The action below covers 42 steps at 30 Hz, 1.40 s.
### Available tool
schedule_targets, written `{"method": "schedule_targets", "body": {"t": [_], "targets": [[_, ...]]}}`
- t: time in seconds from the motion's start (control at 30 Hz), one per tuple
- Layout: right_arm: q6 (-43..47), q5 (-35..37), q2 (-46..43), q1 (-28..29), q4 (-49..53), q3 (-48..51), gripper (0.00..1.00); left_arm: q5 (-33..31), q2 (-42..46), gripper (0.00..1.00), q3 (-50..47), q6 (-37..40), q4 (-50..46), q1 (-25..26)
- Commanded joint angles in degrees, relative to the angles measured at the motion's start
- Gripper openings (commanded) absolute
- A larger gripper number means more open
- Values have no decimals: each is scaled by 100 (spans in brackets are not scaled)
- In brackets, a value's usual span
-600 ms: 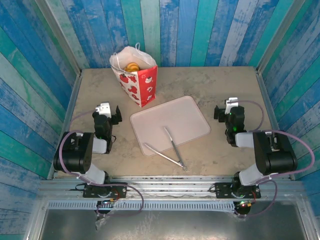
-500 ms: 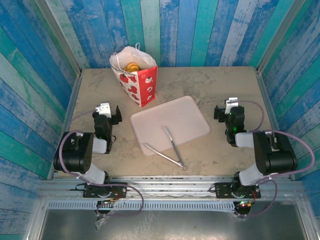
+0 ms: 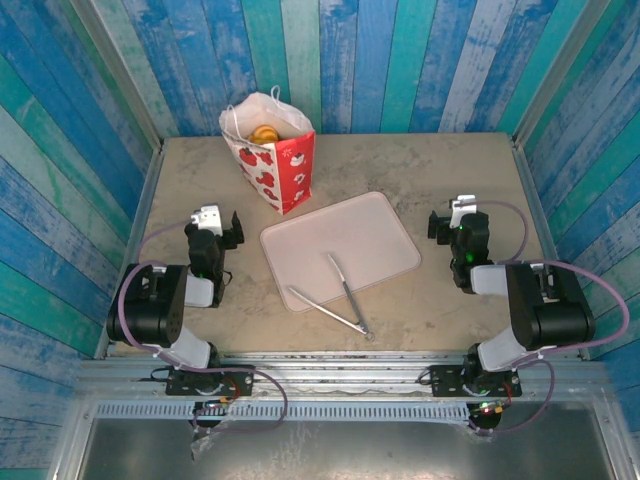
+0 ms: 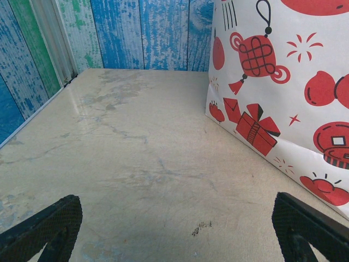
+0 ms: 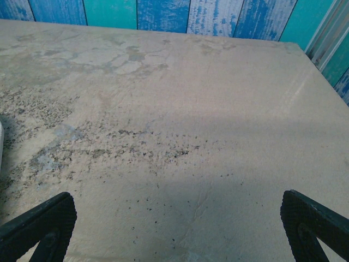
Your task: Take the fake bread out of the paper bag
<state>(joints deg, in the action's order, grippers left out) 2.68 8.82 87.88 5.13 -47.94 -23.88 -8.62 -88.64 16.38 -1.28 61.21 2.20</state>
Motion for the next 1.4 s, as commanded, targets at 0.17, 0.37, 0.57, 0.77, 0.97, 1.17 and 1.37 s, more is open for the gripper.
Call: {"method": "schedule_targets", "body": {"t": [0.17,0.37,0.57,0.77,0.97,1.17,1.37], "targets": [[49,44,-95,22,4,50,100,60,252,94,-66,11,11,-16],[49,40,-113,16,-22,68,100,78,335,94,-69,20,-65,-19],[33,57,-190,16,86,23,100,-16,730,94,-144,-32,-223,-16],[-9,119,-965,15,582,111,100,-238,1147,94,-219,-125,-432,-18],[-697,325,-1672,15,2163,-387,100,-1027,1883,94,16,-719,-1552,-15],[-1344,168,-1936,15,3961,-1053,100,-795,2370,94,531,-1836,-3068,-16],[-1515,-490,-1986,41,5085,-1436,98,-370,2957,94,460,-3077,-3924,-9]]}}
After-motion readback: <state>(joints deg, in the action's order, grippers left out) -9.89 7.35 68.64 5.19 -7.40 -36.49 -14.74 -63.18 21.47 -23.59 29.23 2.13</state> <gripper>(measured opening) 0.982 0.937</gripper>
